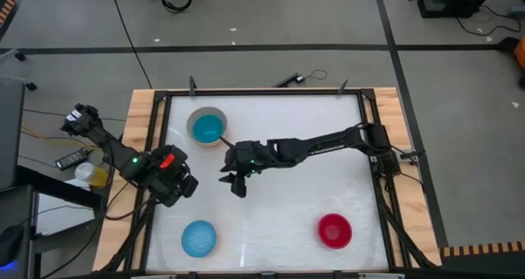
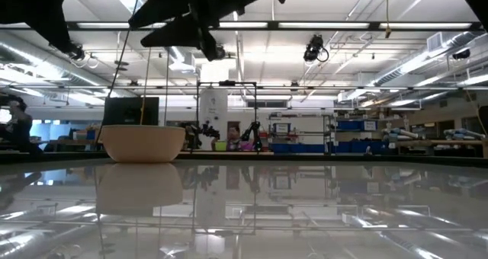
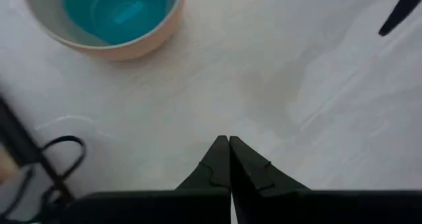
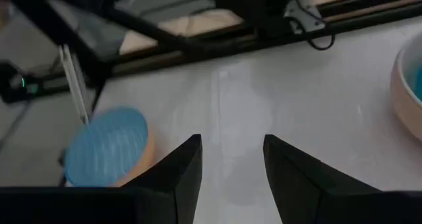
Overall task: Nest bowls inside each other
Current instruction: Stack the blue patterned bowl on top of the blue bowl
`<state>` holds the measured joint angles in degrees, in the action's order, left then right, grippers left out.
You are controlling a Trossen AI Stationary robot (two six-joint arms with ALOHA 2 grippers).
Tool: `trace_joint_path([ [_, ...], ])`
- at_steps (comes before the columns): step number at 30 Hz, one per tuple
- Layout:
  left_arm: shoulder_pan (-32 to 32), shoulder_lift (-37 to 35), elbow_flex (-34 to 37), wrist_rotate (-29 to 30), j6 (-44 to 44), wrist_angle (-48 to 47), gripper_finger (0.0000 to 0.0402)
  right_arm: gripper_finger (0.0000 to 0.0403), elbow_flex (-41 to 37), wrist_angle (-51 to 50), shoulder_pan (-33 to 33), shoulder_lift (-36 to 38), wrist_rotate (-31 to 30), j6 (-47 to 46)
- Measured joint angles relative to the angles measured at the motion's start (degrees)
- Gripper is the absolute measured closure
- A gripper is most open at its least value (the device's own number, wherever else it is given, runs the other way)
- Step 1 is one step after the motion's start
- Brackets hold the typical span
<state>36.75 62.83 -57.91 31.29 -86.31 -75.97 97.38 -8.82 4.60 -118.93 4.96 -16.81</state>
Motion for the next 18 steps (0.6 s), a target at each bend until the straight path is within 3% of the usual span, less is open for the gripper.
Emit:
trace_joint_path([
  [2, 0.0, 0.01, 0.0, -0.2, -0.1, 2.1, 0.0401, 0.0241, -0.26, -0.66, 0.45, 0.09, -3.04, -4.26],
  [12, 1.66, 3.11, 0.02, -2.01, -2.02, 9.84, 0.0401, 0.0246, 0.09, -3.13, 4.12, -3.26, -5.11, -16.67],
  [18, 2.11, 5.39, 0.07, -7.63, -2.17, 10.51, 0.0401, 0.0246, 2.0, -5.03, 8.59, -8.56, -8.42, -20.14],
])
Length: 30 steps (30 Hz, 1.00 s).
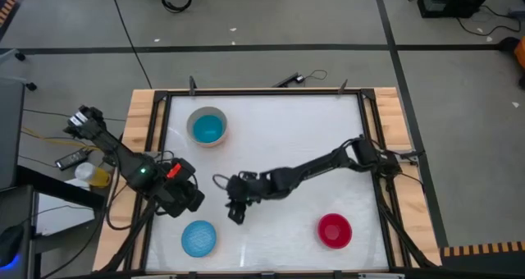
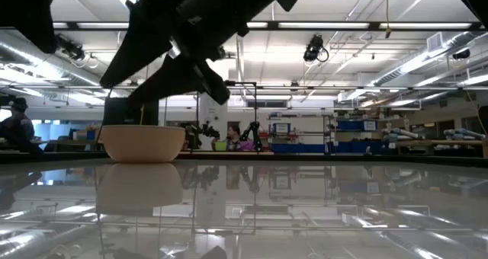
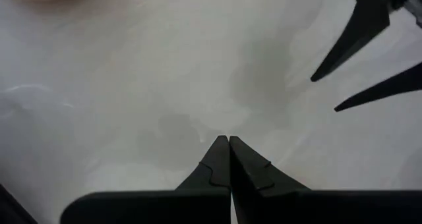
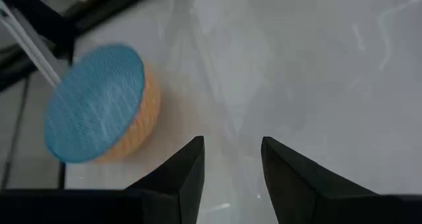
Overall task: Nest bowls inside each other
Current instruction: Stack the blue patterned bowl on top of the blue bowl
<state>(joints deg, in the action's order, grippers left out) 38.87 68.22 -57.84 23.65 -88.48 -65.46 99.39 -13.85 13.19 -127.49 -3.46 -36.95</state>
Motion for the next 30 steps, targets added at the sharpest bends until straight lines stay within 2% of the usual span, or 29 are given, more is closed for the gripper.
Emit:
trace_joint_path([
  [5, 0.88, 0.05, 0.0, -1.02, 1.9, 0.11, 0.0401, 0.0246, 0.05, -0.66, 1.49, -1.77, -6.24, -4.72],
  [12, 1.49, 0.03, 0.0, -3.57, 3.59, -0.28, 0.0398, 0.0245, 0.08, -0.18, 1.49, -3.79, -8.44, -9.75],
  [20, 6.87, 0.03, 0.11, -3.6, 1.58, -0.26, 0.0358, 0.0241, 0.07, 0.15, 2.83, -4.62, -10.01, -10.01],
  [30, 10.34, 0.03, 0.13, -3.53, -1.45, 1.03, 0.034, 0.0183, 0.05, 5.5, 4.98, -4.6, -9.93, -11.38],
])
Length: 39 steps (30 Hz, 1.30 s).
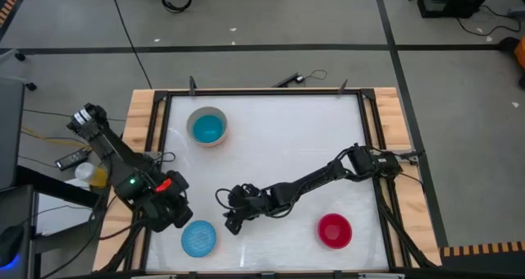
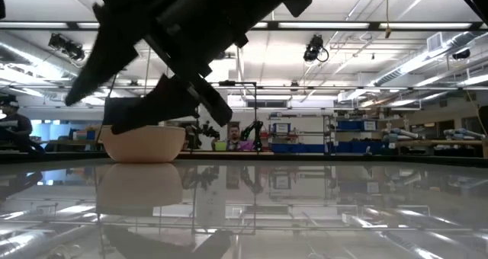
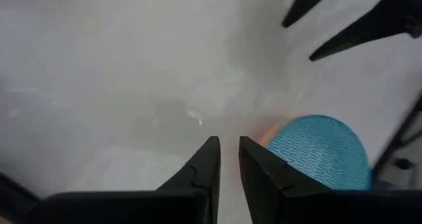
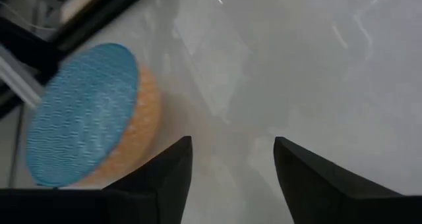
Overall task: Nest bowls inside each other
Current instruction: Stack the blue patterned bowl on top of the blue bowl
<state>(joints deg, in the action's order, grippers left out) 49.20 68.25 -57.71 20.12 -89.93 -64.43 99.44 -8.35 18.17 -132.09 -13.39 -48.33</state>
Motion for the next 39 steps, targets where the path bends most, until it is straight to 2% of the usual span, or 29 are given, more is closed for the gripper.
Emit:
trace_joint_path([
  [3, 0.96, 1.9, 0.0, 0.0, -1.63, 4.86, 0.034, 0.0171, 0.01, 3.04, 0.07, 0.0, 1.78, 1.57],
  [6, 2.98, 6.37, 0.0, -1.14, 0.62, 10.92, 0.034, 0.0169, 0.02, 3.32, 0.07, 0.0, 2.84, 4.18],
  [10, 4.97, 10.93, 0.04, -7.24, -3.74, 12.08, 0.034, 0.0169, 0.0, 5.8, 0.07, 0.0, 5.95, 5.38],
  [15, 8.63, 12.36, 0.09, -15.07, -11.06, 15.49, 0.034, 0.0169, 0.0, 8.44, 0.67, 0.0, 8.08, 5.78],
  [22, 12.62, 15.23, 0.07, -13.61, -17.26, 20.43, 0.034, 0.0169, 0.0, 9.93, 1.03, 0.0, 8.23, 5.99],
  [30, 9.25, 23.01, 0.07, -13.36, -12.38, 24.76, 0.034, 0.0169, 0.0, 9.0, 0.99, 0.0, 7.35, 5.94],
  [36, 4.87, 23.63, 0.07, -11.8, -5.0, 25.3, 0.034, 0.0169, 0.02, 1.65, 1.32, 0.0, 7.3, 5.71],
  [39, 3.42, 23.63, 0.07, -11.65, -1.69, 26.27, 0.034, 0.0169, 0.02, -2.23, 1.32, 0.0, 5.15, 3.88],
])
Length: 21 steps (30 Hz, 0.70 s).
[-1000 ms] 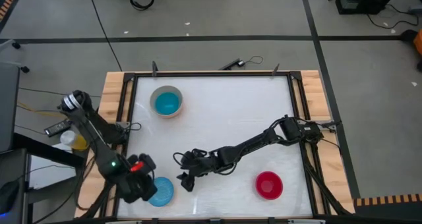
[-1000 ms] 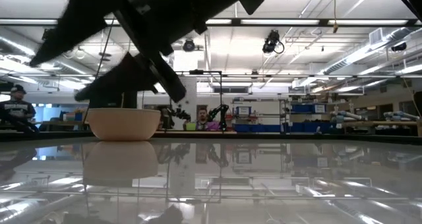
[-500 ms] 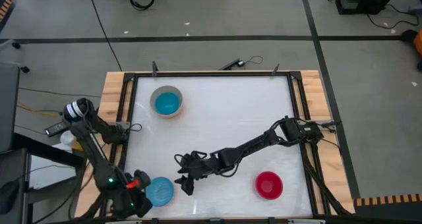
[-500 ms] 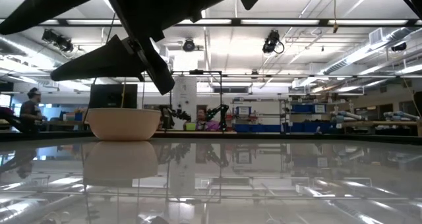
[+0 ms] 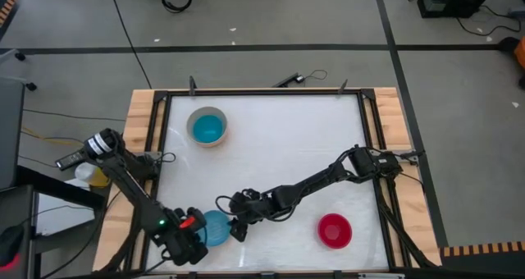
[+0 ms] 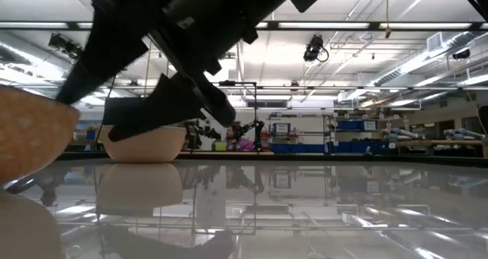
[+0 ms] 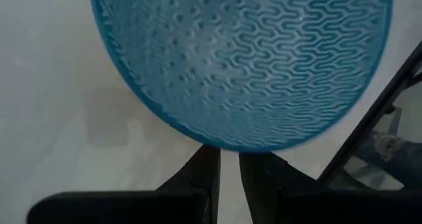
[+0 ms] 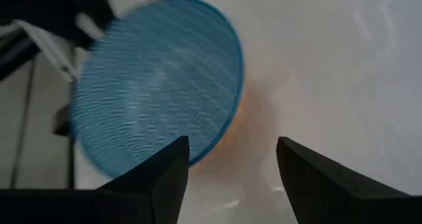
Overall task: Nest bowls inside each other
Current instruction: Stack the blue patterned bowl on top of the blue bowl
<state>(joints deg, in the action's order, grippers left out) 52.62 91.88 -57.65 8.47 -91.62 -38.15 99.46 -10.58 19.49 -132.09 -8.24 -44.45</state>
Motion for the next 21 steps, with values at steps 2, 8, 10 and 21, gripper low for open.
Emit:
trace_joint_path([
  [2, -0.69, 0.0, 0.0, 0.08, 1.73, 0.59, 0.034, 0.017, 0.0, -1.31, -0.18, 0.05, -0.33, -0.62],
  [8, -3.21, 0.0, 0.0, 0.88, 5.64, 2.07, 0.034, 0.0196, 0.0, -1.08, -1.3, 0.07, 2.02, -0.7],
  [10, -4.26, 0.0, 0.0, 0.92, 7.11, 2.8, 0.034, 0.0208, 0.0, -0.98, -1.62, 0.05, 3.18, -0.53],
  [21, -8.93, 0.0, -0.11, 0.03, 11.82, 4.79, 0.034, 0.0245, -0.06, -1.46, -3.54, 0.04, 4.66, 2.04],
])
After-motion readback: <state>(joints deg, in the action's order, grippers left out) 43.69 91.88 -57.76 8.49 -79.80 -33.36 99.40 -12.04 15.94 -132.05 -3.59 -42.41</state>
